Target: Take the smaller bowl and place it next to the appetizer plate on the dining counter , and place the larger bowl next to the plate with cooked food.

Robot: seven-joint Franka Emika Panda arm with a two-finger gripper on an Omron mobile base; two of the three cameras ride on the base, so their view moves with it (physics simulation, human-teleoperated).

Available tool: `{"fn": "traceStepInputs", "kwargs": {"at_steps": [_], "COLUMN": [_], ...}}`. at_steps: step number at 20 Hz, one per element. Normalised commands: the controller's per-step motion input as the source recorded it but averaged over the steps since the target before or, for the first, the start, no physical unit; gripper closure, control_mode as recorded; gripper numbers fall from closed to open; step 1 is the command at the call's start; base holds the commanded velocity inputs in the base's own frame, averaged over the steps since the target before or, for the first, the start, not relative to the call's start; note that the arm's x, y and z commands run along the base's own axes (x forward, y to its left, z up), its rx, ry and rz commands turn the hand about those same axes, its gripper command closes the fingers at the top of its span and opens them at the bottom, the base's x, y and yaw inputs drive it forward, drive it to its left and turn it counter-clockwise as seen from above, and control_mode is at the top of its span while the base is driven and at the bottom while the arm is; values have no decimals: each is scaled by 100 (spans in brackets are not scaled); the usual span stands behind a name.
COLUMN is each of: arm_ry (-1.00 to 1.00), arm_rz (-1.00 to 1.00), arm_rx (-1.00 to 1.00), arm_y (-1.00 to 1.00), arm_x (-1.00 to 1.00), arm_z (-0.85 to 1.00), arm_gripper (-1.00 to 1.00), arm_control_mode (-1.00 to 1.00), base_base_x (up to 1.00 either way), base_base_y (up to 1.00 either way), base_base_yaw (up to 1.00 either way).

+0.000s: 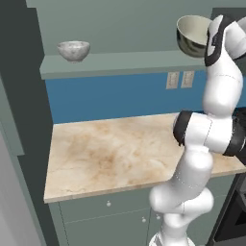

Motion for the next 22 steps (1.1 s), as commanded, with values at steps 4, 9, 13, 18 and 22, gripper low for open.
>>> {"fn": "traceStepInputs", "kwargs": {"at_steps": [4,9,13,18,22], "arm_ry": [-34,-11,13,15,28], "arm_rz": [-15,-9,-2,0,-1], "arm_rx": [-1,-4,-6,-4,-1], "arm_y": [28,44,25,19,18], "arm_x": [-100,-100,-100,-100,-100], "arm_z": [0,12,25,26,31], "arm_gripper": [100,100,100,100,100], "arm_control_mode": [-100,-100,-100,-100,-100], "base_base_x": [0,0,0,0,0], "base_base_y": [0,0,0,0,0], "base_base_yaw": [0,0,0,0,0]}}
